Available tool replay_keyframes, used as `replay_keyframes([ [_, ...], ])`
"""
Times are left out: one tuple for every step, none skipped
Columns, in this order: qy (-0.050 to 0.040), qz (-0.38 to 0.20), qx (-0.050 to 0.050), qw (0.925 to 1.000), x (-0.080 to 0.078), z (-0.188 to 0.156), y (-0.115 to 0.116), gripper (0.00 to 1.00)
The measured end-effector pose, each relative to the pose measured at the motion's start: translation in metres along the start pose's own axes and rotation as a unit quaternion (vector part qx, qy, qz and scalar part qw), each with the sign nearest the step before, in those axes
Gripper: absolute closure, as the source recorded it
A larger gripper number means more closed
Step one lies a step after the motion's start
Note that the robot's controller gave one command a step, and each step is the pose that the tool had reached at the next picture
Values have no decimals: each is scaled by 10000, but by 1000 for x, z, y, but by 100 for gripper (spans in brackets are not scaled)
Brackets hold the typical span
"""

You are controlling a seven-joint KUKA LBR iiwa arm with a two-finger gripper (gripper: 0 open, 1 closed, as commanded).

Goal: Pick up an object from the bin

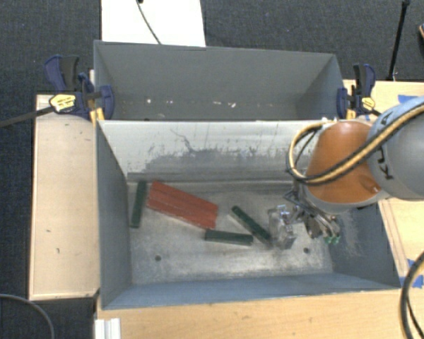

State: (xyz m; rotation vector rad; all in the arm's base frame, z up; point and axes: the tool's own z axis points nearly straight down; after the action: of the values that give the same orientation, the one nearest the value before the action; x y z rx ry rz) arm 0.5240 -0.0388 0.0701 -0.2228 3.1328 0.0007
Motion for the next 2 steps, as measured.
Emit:
replay_keyframes([
  [-14, -219, -15, 9998, 21, -56, 62, 100],
  [6, -203, -1, 9998, 22, -53, 58, 0],
])
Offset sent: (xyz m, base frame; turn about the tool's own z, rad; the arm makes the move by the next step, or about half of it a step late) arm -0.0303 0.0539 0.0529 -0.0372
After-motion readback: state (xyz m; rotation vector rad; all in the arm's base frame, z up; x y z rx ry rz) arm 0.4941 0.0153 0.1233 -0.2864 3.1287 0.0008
